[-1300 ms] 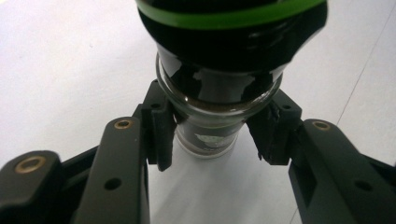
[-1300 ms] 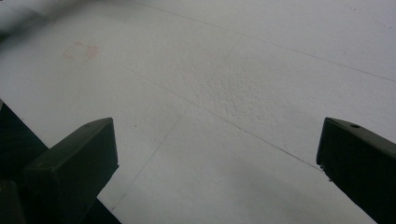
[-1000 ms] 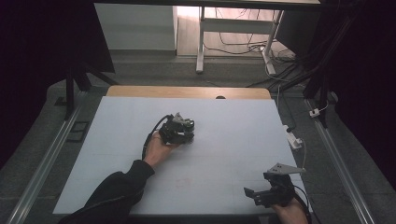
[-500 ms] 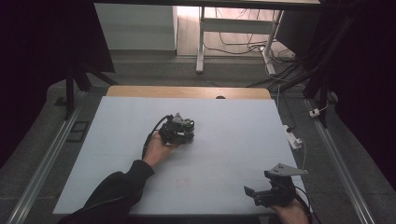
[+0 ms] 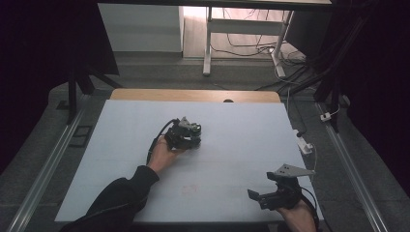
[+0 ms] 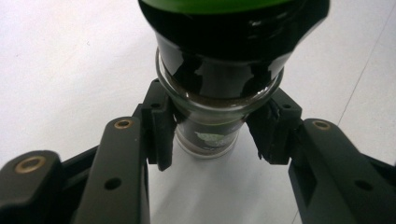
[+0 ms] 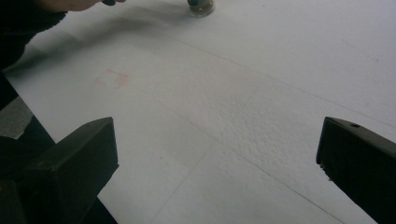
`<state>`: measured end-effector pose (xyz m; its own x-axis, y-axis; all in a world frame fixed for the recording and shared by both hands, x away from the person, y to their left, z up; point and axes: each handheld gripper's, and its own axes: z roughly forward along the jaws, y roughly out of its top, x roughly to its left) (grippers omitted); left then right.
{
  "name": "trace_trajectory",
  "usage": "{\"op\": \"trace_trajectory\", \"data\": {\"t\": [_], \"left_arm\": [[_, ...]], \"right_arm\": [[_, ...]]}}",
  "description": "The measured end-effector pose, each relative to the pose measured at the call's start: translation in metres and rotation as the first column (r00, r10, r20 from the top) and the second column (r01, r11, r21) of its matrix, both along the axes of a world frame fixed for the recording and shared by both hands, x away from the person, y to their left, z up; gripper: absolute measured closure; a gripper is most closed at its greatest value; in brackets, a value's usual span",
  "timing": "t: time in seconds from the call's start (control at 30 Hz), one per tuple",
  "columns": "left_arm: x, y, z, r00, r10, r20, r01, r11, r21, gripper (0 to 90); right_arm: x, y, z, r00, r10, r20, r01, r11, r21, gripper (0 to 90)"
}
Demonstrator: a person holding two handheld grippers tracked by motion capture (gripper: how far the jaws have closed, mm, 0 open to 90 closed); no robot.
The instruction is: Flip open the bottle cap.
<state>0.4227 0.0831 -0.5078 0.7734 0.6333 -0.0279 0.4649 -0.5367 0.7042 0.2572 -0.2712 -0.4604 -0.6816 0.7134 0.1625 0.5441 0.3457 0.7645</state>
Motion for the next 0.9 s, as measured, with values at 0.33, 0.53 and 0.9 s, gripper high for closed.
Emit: {"op": "trace_trajectory", "data": {"t": [0.33, 0.53, 0.9], "left_arm": [[-0.001, 0.000, 0.000, 1.0000, 0.000, 0.005, 0.000, 1.0000, 0.005, 53.5], [-0.001, 0.000, 0.000, 1.0000, 0.000, 0.004, 0.000, 1.0000, 0.007, 53.5], [-0.001, 0.000, -0.001, 1.0000, -0.001, 0.004, 0.001, 1.0000, 0.002, 53.5]], "right_arm": [[0.007, 0.019, 0.008, 0.9985, 0.049, 0.026, -0.049, 0.999, -0.005, 0.0], [0.015, 0.033, 0.010, 0.9961, 0.068, 0.056, -0.068, 0.998, -0.009, 0.0], [0.032, 0.057, 0.013, 0.9884, 0.124, 0.088, -0.122, 0.992, -0.017, 0.0]]}}
